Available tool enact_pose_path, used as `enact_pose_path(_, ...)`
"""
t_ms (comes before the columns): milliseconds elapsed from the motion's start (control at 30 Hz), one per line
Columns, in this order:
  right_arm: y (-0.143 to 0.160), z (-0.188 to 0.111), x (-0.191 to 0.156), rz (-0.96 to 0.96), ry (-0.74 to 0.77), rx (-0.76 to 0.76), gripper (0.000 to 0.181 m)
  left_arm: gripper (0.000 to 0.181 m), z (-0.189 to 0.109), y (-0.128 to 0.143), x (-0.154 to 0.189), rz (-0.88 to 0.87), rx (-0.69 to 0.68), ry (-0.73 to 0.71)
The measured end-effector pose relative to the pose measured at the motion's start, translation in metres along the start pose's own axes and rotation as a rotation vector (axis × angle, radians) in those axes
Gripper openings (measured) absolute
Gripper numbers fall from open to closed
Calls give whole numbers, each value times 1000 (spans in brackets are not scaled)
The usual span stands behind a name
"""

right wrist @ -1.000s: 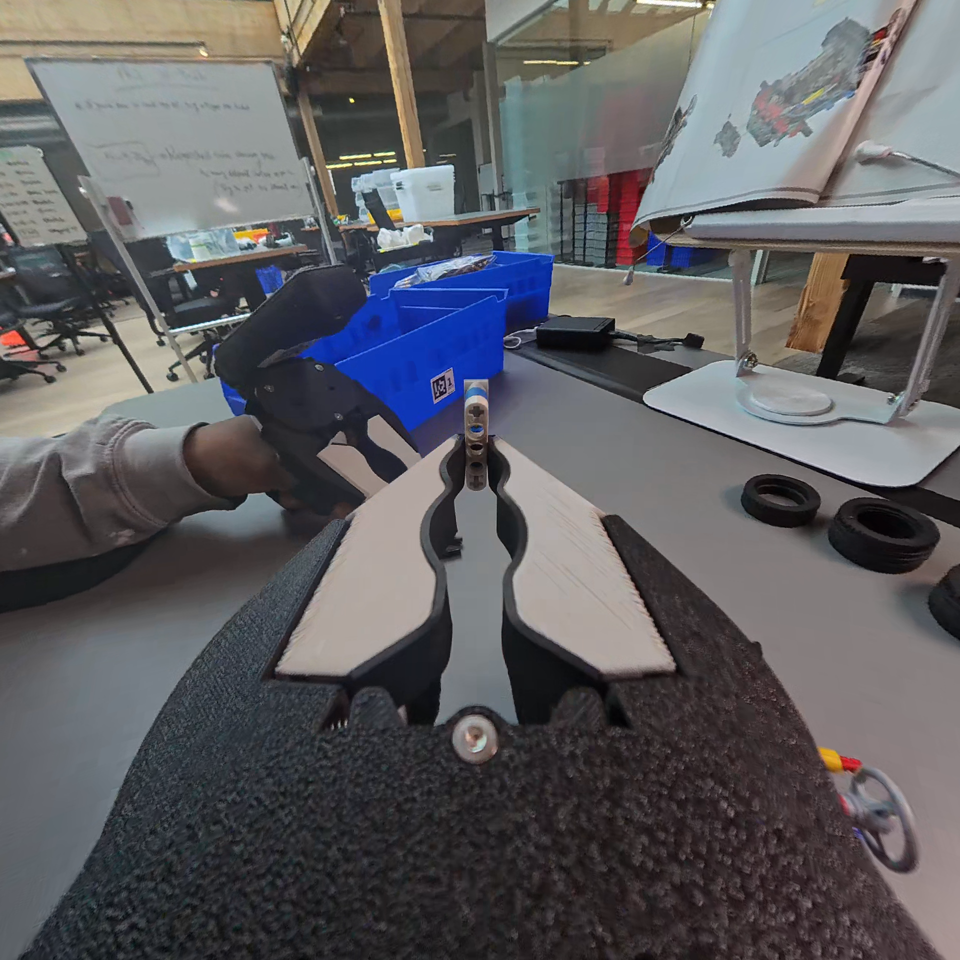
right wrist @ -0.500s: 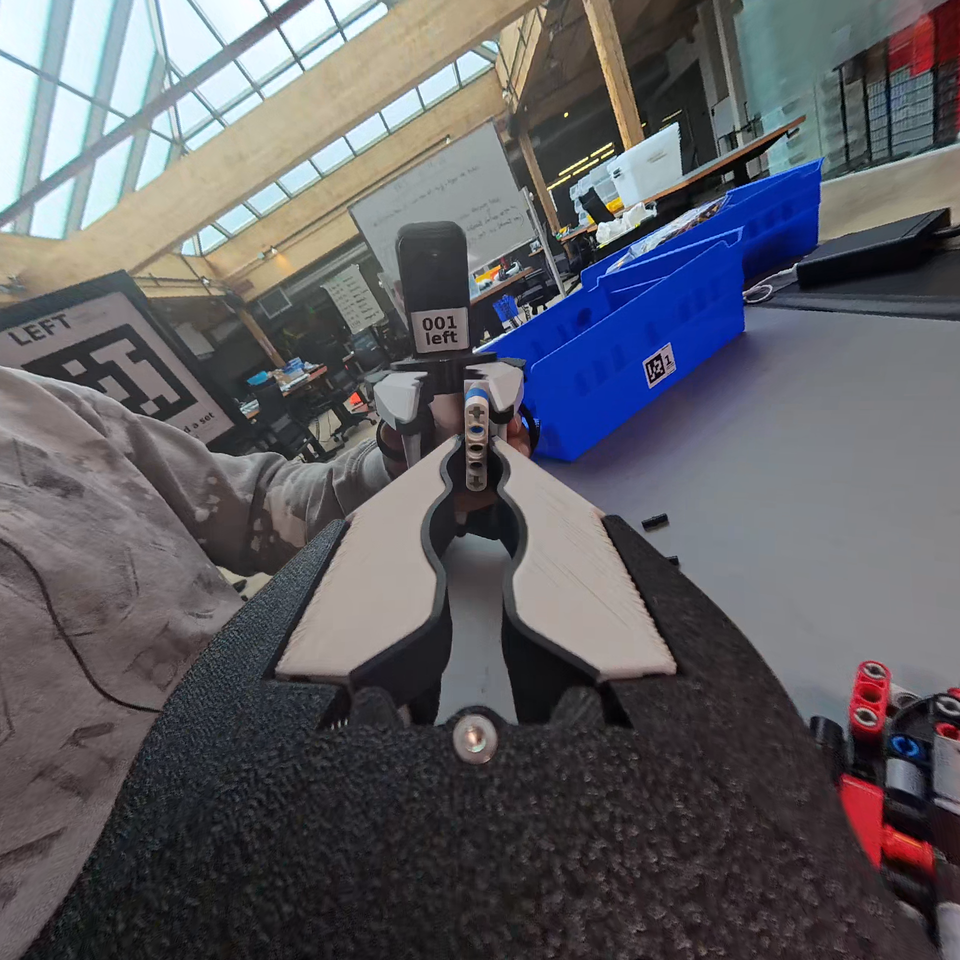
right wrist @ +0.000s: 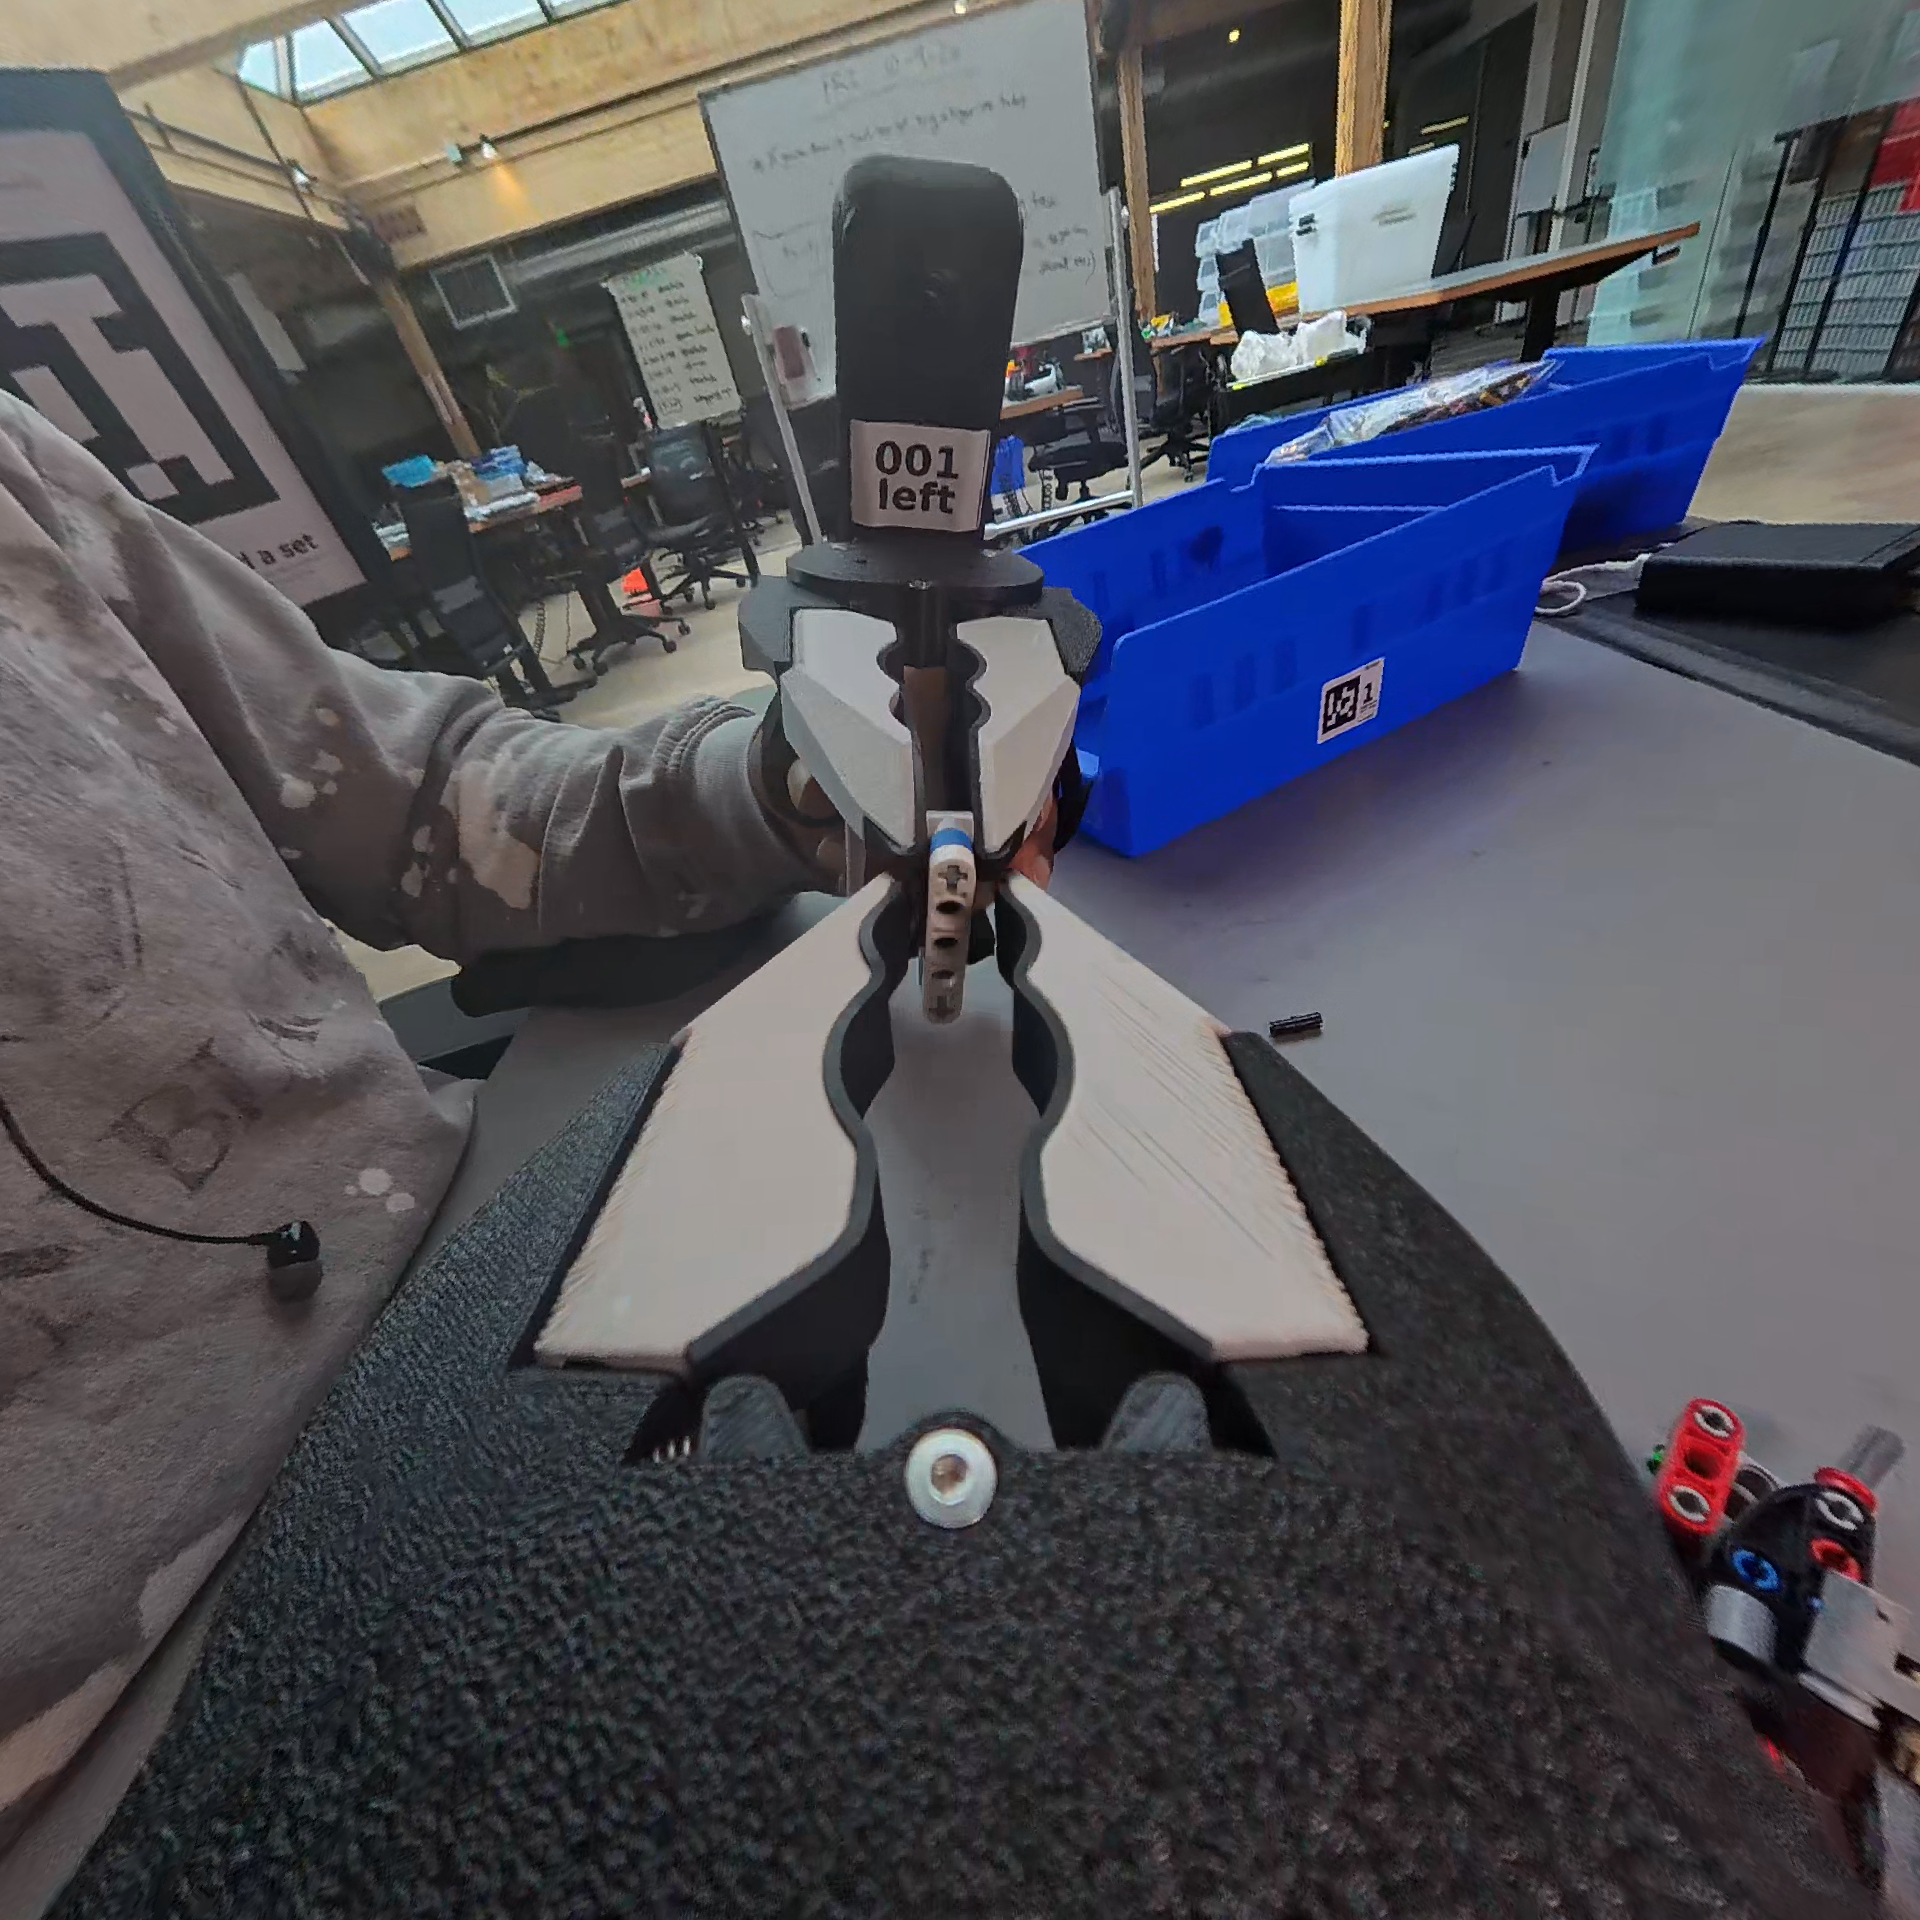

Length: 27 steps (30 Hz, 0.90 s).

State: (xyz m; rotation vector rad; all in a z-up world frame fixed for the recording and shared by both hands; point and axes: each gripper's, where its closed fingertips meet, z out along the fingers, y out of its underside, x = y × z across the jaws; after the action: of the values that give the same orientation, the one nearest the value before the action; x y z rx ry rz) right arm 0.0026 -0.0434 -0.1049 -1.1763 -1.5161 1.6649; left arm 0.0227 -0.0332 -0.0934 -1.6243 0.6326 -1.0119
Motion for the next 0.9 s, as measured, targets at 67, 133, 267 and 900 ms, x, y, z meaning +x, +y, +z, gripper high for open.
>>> enact_pose_path(67, -3, 0, -2, -15, 1, 11, 10, 7, 0, -3, 1, -9, 21, 5)
enact_pose_path(133, -5, -1, -4, -30, -8, 14, 8, 7, 0, -5, 3, -21, 34, 19)
enact_pose_path(267, -9, -3, -6, -59, -18, 16, 7, 7, -3, -9, 7, -27, 17, 33)
enact_pose_path(900, 0, -13, -11, -118, -88, -98, 6, 6, -2, 5, 11, 58, -181, 10)
